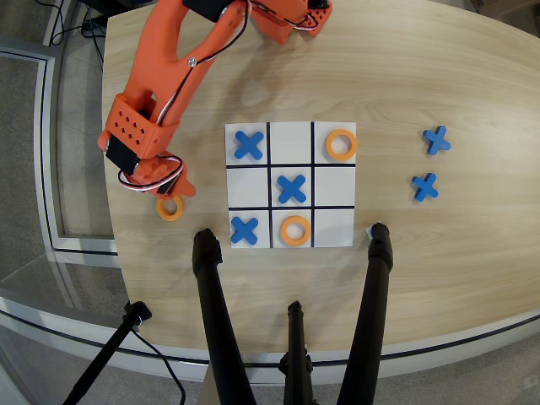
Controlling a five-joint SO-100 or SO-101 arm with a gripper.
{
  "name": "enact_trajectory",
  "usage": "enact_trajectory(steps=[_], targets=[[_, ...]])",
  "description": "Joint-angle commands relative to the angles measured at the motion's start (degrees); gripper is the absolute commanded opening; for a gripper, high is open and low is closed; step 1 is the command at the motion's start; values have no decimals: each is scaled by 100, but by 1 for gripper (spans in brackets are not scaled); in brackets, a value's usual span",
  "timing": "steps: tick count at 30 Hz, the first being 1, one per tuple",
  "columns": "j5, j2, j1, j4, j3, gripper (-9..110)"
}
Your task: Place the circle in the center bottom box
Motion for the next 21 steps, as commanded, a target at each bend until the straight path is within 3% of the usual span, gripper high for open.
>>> enact_trajectory(steps=[1,21], targets=[[-44,-9,9,-88,0,28],[26,-360,-149,-606,35,28]])
